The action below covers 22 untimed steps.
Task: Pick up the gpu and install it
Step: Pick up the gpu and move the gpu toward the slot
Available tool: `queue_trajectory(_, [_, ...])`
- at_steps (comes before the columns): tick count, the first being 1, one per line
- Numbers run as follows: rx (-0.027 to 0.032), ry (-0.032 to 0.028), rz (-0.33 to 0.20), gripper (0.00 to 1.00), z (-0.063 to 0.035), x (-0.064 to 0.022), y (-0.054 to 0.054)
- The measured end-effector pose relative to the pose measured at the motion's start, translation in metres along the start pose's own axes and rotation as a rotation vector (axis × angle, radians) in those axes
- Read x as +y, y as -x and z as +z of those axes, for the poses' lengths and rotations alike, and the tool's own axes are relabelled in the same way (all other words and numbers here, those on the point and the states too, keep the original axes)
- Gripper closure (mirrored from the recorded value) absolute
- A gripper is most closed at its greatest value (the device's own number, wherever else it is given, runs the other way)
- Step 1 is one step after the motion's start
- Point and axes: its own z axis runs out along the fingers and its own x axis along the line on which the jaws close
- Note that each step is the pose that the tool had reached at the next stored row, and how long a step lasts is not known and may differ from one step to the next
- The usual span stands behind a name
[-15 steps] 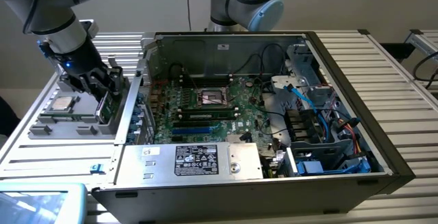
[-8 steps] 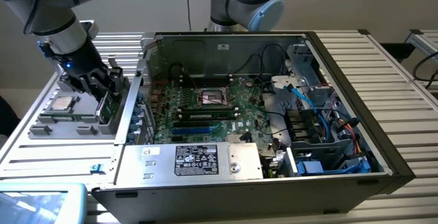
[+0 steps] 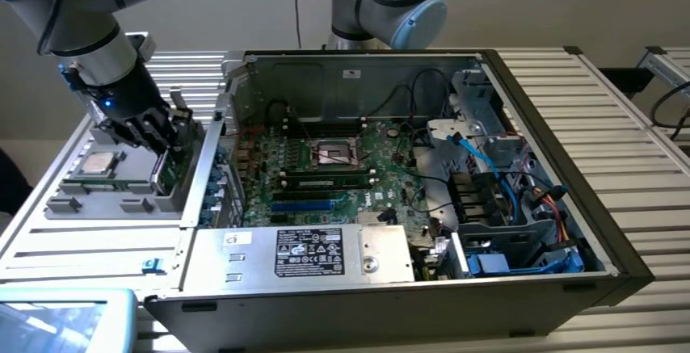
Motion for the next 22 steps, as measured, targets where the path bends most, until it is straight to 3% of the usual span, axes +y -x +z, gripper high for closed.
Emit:
queue_trajectory(4, [0.0001, 0.0022, 0.000, 0.72, -0.0002, -0.0002, 0.000])
queue_trajectory(10, [0.0017, 0.0094, 0.005, 0.72, -0.0180, 0.0010, 0.002])
queue_trajectory(14, [0.0067, 0.0178, 0.007, 0.72, -0.0266, 0.0017, 0.002])
queue_trajectory(16, [0.0125, 0.0218, 0.008, 0.72, -0.0300, 0.0019, 0.002])
queue_trajectory(19, [0.0295, 0.0302, 0.011, 0.72, -0.0327, 0.0019, 0.000])
queue_trajectory(22, [0.0441, 0.0327, 0.014, 0.72, -0.0380, 0.0018, 0.000])
